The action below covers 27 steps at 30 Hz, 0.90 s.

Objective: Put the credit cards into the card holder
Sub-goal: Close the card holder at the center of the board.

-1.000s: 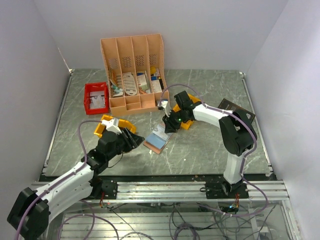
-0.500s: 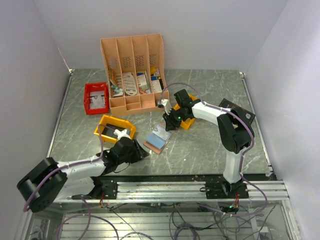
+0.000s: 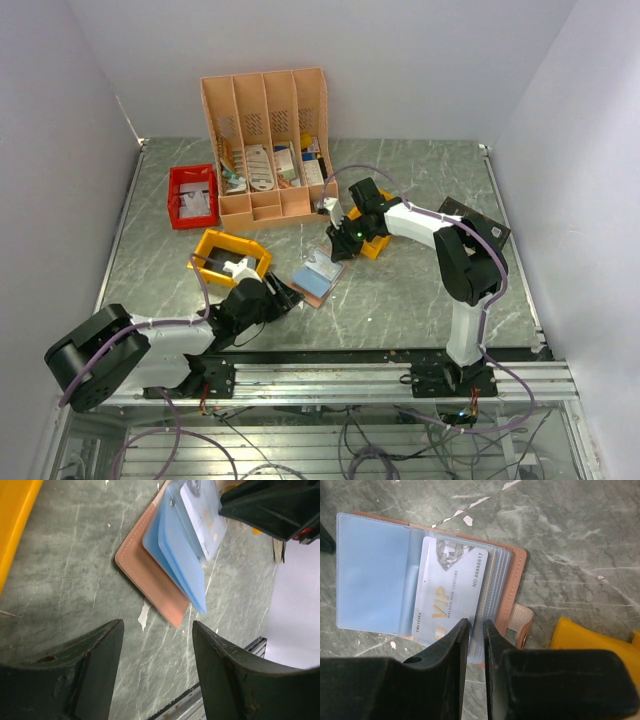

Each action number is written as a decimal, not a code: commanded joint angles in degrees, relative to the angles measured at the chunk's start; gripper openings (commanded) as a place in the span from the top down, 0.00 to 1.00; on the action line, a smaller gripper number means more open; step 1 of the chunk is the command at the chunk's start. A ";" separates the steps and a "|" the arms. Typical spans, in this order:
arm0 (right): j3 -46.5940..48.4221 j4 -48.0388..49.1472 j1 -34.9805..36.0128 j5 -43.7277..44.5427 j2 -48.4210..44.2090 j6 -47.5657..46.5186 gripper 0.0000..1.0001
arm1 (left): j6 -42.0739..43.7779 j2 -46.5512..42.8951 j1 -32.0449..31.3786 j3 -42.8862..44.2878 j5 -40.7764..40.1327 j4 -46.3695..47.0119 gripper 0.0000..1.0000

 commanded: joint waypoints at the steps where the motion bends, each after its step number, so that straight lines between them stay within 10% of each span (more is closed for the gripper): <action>1: -0.45 -3.45 -0.06 -0.32 2.65 -0.70 0.83 | -3.31 1.49 -0.44 -1.88 -5.62 6.84 0.31; 27: -0.46 -5.03 0.07 -4.50 4.15 -0.71 0.85 | -4.57 15.97 -0.79 -1.29 -8.96 25.63 0.28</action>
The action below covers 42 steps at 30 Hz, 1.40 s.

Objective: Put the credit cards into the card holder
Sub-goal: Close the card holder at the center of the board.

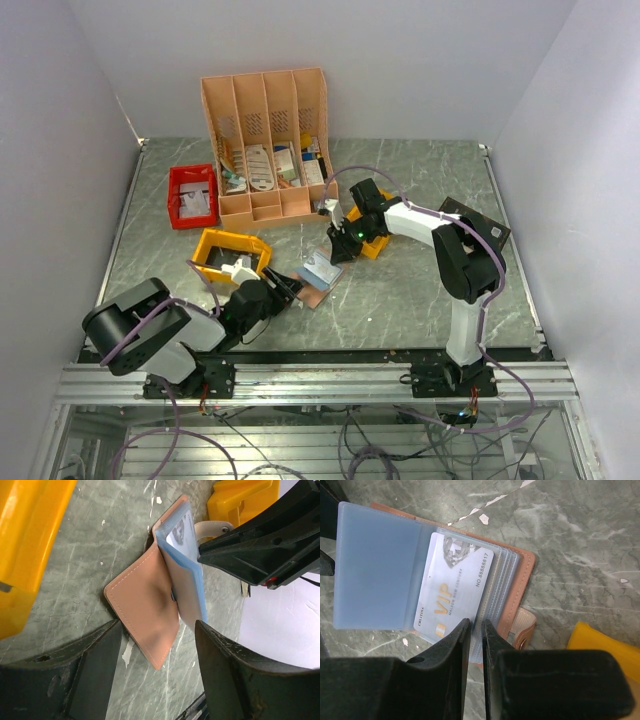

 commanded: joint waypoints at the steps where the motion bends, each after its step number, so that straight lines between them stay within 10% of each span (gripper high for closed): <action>1: -0.89 -3.56 0.67 0.07 2.90 -0.62 0.86 | 2.63 1.55 -0.62 0.90 -2.43 2.63 0.29; 17: -0.87 -3.70 0.71 -0.35 2.70 -0.65 0.85 | 8.53 -9.35 -1.73 2.48 -4.42 -6.71 0.31; 42: -0.33 -5.77 1.13 -6.53 2.73 -1.51 0.85 | 18.80 -0.68 -1.85 11.68 0.54 -2.83 0.32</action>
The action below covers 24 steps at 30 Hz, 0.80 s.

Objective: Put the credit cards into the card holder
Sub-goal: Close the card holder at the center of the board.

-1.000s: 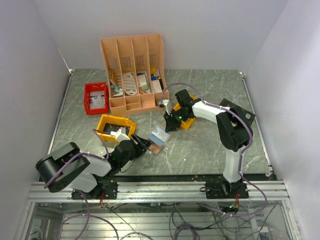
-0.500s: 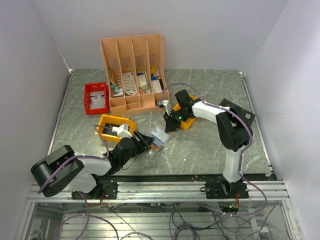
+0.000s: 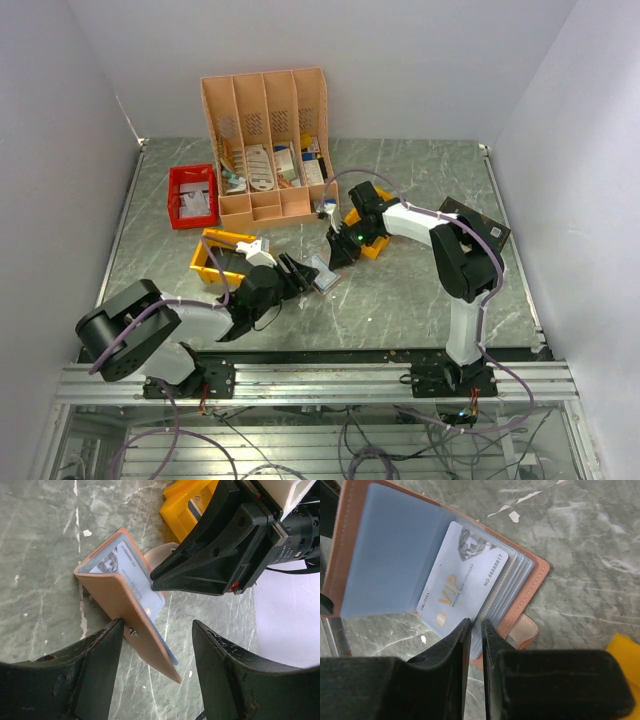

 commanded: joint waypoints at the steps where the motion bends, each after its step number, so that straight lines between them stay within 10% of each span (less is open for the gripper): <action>1: -0.21 -4.04 0.96 -3.25 2.07 -0.86 0.85 | 4.74 3.34 -0.52 3.41 1.87 4.03 0.32; 15: -0.48 -4.18 -4.51 -7.72 -7.32 -2.88 0.66 | 8.04 10.61 -0.51 5.68 3.74 8.93 0.34; 24: -3.34 -0.54 -6.41 -6.09 -10.43 -1.46 0.61 | 8.05 15.54 -0.48 7.96 3.74 8.50 0.57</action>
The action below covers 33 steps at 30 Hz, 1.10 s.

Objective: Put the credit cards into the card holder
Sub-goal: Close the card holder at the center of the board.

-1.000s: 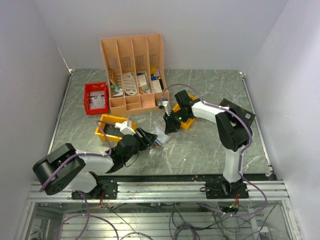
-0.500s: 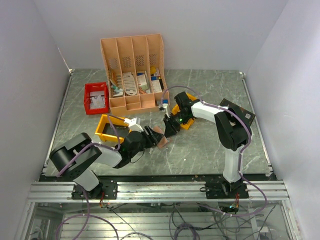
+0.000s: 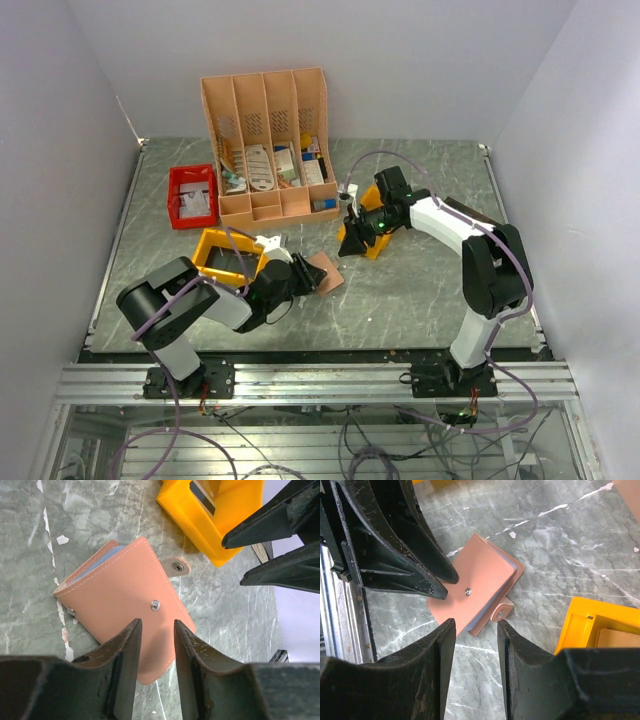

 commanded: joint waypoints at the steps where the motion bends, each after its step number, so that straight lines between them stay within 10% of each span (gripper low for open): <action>1: -1.40 1.18 -0.37 0.74 1.18 0.43 0.61 | 2.00 1.05 -0.46 2.17 -0.71 0.11 0.59; 10: -0.74 2.77 0.43 5.58 4.25 1.71 0.60 | 2.15 1.70 -0.49 7.81 -2.98 -16.98 0.84; 33: 3.02 4.35 3.92 12.33 6.97 3.49 0.76 | 0.57 4.08 0.30 8.15 -1.99 -20.28 0.93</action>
